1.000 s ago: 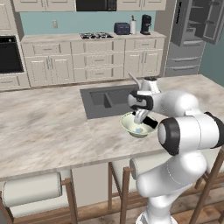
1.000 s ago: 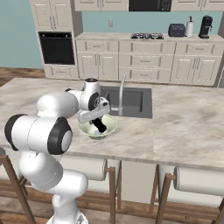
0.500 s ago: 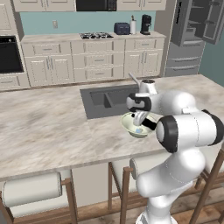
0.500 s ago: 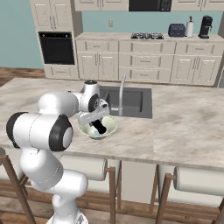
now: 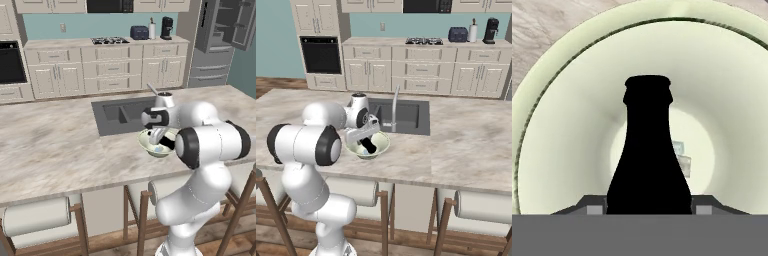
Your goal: Open the fridge, grab two sodas, and place both sodas inside the bowl with ice on the dining counter.
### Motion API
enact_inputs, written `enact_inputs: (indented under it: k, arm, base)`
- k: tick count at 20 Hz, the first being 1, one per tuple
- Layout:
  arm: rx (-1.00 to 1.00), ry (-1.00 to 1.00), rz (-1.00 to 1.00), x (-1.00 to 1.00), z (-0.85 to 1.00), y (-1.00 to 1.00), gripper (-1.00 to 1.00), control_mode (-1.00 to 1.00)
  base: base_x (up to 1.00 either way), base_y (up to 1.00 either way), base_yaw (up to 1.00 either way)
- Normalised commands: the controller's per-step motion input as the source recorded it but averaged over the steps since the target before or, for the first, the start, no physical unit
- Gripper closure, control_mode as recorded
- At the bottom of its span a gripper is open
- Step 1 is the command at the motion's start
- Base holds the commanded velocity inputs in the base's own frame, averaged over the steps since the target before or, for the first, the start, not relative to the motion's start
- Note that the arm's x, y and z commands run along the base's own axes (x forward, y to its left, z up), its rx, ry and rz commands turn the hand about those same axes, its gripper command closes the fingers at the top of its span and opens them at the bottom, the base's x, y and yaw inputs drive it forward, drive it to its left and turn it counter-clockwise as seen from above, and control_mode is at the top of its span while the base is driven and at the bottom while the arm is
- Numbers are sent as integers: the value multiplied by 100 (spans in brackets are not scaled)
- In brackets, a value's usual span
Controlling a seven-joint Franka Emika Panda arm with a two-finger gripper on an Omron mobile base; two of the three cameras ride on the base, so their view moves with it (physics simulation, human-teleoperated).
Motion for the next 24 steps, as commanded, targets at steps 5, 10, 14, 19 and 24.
enact_inputs:
  k: [5,10,14,19,24]
  arm:
    - [-1,3,1,7,-13,7,100,-100]
    - [-1,3,2,2,-13,9,100,-100]
    - [-2,4,2,1,-19,10,100,-100]
    - [0,2,3,1,-16,3,-100,-100]
    - [1,0,5,6,-4,0,-100,-100]
  base:
    - [0,0,0]
    - [0,0,0]
    - [0,0,0]
    - [0,0,0]
    - [0,0,0]
